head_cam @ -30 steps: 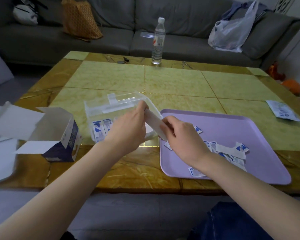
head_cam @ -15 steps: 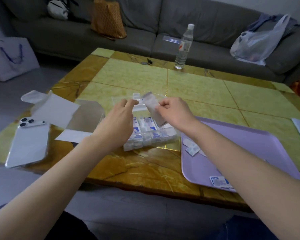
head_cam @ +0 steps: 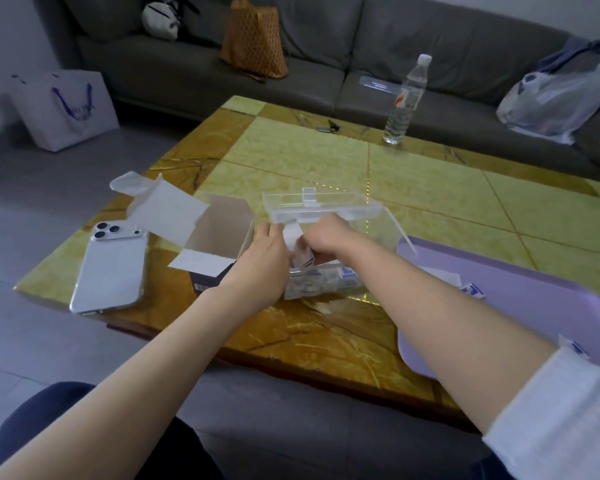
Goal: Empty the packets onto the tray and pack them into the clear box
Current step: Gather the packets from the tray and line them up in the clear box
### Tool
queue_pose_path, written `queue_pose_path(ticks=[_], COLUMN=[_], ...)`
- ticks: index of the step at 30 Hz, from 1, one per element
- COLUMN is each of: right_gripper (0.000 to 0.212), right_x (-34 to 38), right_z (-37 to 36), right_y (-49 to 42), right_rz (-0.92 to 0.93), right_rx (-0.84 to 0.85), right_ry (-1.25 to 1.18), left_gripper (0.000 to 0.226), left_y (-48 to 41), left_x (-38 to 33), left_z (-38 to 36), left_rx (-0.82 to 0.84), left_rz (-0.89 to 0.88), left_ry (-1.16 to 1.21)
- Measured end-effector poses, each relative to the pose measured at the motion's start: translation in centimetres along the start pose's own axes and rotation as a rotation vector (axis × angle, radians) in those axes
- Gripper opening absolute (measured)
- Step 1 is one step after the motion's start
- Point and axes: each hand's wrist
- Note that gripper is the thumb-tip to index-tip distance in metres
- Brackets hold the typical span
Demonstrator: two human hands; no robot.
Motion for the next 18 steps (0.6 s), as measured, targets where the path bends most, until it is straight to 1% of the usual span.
queue_pose_path(ticks=[2,3,4,6,8,10,14,18], right_gripper=[0.008,0.002,0.007,0.023,0.032,0.035,0.025,0.029], right_x=[0.4,0.6,0.7,0.8,0.7,0.7,0.5,-0.1], right_z=[-0.7,-0.9,-1.0,-1.3,-1.4,-1.3,-1.2,-1.1], right_y=[-0.1,-0.1,-0.1,-0.3,-0.2,0.0,0.1,0.1], right_rz=[-0.006,-0.008,-0.011,-0.013,-0.015,-0.01,0.045,0.09], right_rx=[0.018,0.017,0.009,0.003,-0.001,-0.002,0.074,0.088], right_ry=[0.026,0.062,0.101,0.183,0.248,0.221,0.073,0.019], left_gripper=[0.049,0.049,0.046,0.039,0.039,0.041,0.042,0.044], left_y=[0.0,0.0,0.1,0.2,0.2,0.3,0.5,0.4], left_x=[0.1,0.1,0.0,-0.1,-0.1,-0.1,-0.4,-0.5], left_z=[0.1,0.1,0.2,0.3,0.3,0.4,0.6,0.5], left_rx=[-0.007,-0.001,0.012,0.027,0.032,0.037,0.044,0.034], left_rz=[0.018,0.015,0.011,-0.005,-0.007,-0.005,-0.005,0.007], left_ry=[0.029,0.028,0.01,-0.018,-0.009,-0.007,-0.013,0.007])
Point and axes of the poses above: each hand's wrist, its own y-axis away from the middle knuckle, its own z-axis out of the back of the hand, x = y × z, and after that the axes turned 10 degrees about x, right-handed
